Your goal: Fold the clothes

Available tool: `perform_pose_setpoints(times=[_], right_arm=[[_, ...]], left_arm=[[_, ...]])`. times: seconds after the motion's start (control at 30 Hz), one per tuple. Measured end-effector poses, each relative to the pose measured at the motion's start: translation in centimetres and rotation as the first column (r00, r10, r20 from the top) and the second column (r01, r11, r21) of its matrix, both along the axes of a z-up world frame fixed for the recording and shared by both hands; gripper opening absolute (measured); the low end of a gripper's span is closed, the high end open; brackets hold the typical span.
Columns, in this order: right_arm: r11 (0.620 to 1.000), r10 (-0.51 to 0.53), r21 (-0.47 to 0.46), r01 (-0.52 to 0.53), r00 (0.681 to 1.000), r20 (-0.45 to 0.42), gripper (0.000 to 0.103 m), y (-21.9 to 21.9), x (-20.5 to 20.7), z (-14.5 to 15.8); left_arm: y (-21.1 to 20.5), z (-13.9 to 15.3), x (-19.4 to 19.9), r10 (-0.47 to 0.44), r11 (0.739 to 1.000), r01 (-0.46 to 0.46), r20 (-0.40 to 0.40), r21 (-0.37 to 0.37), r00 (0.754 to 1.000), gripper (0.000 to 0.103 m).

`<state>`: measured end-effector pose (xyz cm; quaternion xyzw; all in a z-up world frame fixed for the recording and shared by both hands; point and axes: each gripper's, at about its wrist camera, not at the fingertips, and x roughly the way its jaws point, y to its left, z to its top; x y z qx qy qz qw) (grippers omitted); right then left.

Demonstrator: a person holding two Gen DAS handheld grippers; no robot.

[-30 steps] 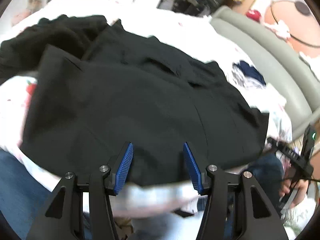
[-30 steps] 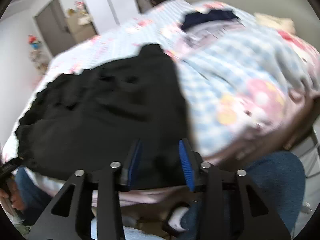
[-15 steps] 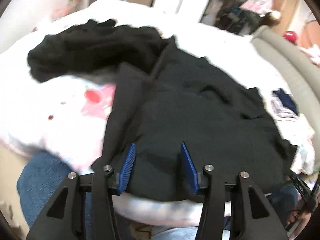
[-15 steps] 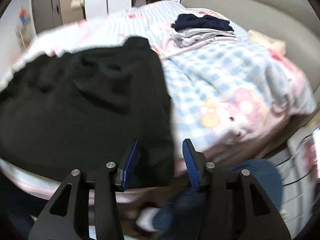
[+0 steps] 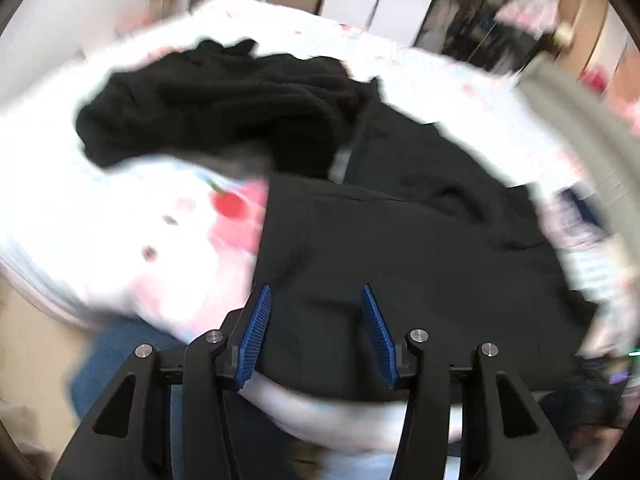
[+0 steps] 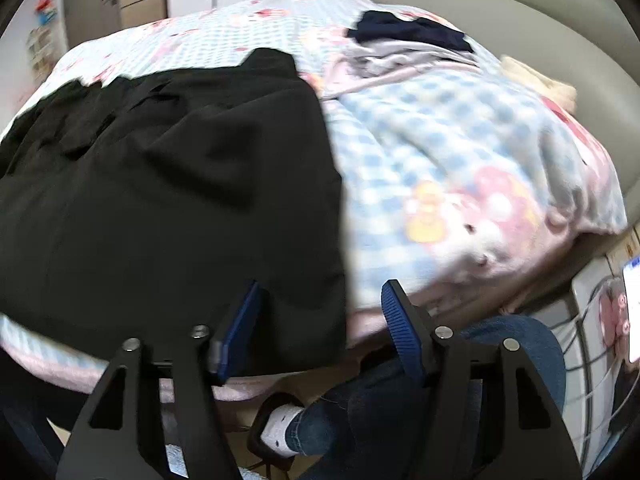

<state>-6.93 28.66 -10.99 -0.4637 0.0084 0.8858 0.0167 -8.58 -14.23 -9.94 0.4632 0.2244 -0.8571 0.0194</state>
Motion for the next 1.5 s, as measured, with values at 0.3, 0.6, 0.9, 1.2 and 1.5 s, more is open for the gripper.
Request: perform_pose_setpoints(times=[0.3, 0.6, 0.9, 1.2, 1.5], right_arm=[[0.867, 0.125, -0.498, -0.022, 0.977, 0.175, 0.062, -0.1, 2.1, -3.2], [0.900, 0.021, -0.432, 0.052, 0.986, 0.163, 0.063, 2.4, 2.8, -5.0], [0.890, 0.011, -0.451, 0.065, 0.986, 0.165, 0.074, 1.8, 1.4, -6.7], [0.844, -0.023, -0.532, 0.069, 0.996, 0.092, 0.065, 2.1, 1.8, -6.2], [0.816, 0.046, -0.577, -0.012, 0.998, 0.044, 0.051, 0.5, -0.1, -6.5]], left_arm=[[-0.4, -3.8, 3.2, -0.016, 0.925, -0.014, 0.073, 0.381, 0.997, 0.057], [-1.7, -4.0, 4.3, 0.141, 0.888, -0.111, -0.033, 0.446, 0.989, 0.058], [-0.1, -4.1, 2.3, 0.091, 0.924, -0.073, -0.030, 0.374, 0.995, 0.050], [0.1, -3.8, 1.8, 0.049, 0.937, -0.027, -0.054, 0.348, 0.997, 0.045], [0.4, -3.5, 1.0, -0.015, 0.933, 0.038, -0.068, 0.358, 0.998, 0.041]])
